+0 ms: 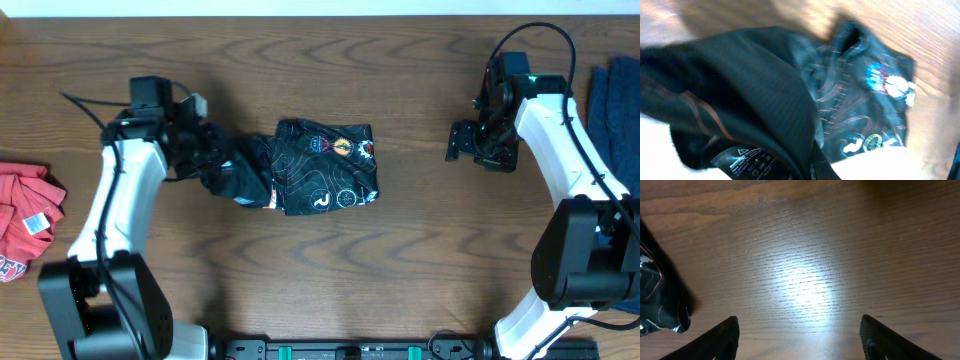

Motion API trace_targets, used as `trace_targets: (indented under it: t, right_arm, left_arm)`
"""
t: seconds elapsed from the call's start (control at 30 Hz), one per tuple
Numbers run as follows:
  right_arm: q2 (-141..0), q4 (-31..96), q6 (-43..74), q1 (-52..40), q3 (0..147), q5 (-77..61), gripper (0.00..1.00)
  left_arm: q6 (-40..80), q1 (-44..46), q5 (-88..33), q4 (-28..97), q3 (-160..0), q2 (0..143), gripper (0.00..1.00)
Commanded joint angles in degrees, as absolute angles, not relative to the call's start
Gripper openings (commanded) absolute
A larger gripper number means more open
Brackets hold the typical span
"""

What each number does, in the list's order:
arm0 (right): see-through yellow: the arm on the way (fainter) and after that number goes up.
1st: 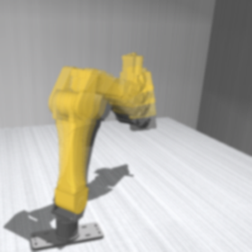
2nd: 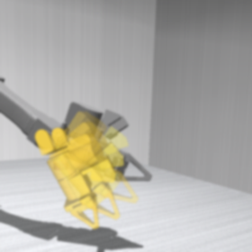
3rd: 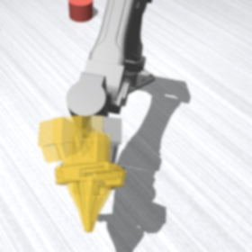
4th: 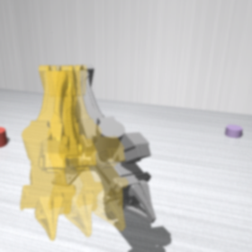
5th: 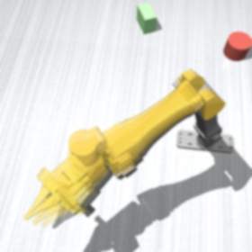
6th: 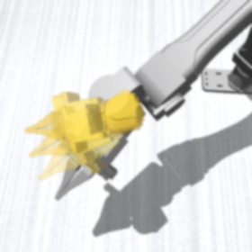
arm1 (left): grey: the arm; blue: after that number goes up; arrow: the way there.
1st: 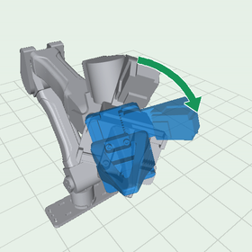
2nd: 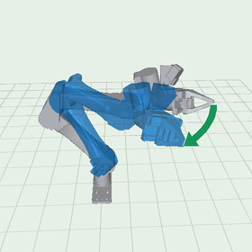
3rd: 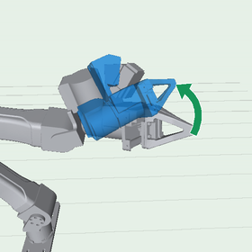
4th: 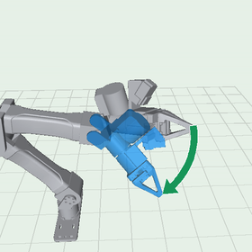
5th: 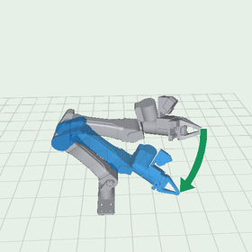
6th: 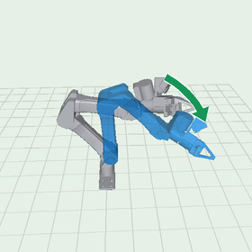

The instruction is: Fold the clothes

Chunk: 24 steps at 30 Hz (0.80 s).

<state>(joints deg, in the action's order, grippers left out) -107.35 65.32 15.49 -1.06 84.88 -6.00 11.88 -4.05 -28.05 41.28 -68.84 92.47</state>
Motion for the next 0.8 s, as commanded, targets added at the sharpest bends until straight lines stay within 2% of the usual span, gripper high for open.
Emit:
trace_targets:
  t: [0.0,0.17,0.47,0.5,0.6,0.63,0.67,0.77]
  right_arm:
    - [-107.26,65.36,15.16,-0.75,84.64,-6.46,0.75]
    - [-107.26,65.8,15.14,-0.78,84.64,-6.72,0.75]
    - [-107.26,67.09,14.26,-0.78,84.64,-8.38,0.69]
    - [-107.26,67.35,14.09,-0.78,84.64,-8.84,0.7]
    - [-107.26,68.53,14.06,-0.82,84.64,-9.34,0.7]
    - [-107.26,68.99,14.04,-0.82,84.64,-9.32,0.69]
    - [-107.26,69.36,14.06,-0.82,84.64,-9.32,0.68]
    - [-107.26,70.41,14.06,-0.82,84.64,-9.32,0.64]
  left_arm:
    - [9.52,-0.49,-27.38,40.75,-70.43,89.58,0.06]
    - [4.91,8.6,-27.11,40.12,-70.43,89.49,0.06]
    - [4.67,23.53,-18.68,31.97,-70.43,91.53,0.08]
    - [4.49,24.45,-18.5,31.11,-70.43,92.16,0.1]
    - [4.51,26.09,-18.52,29.78,-70.41,95.13,0.26]
    - [4.54,26.48,-18.59,29.28,-70.41,96.73,0.38]
    - [4.54,26.85,-18.79,28.69,-70.41,98.3,0.43]
    - [4.78,28.03,-19.22,25.54,-70.43,103.77,0.42]
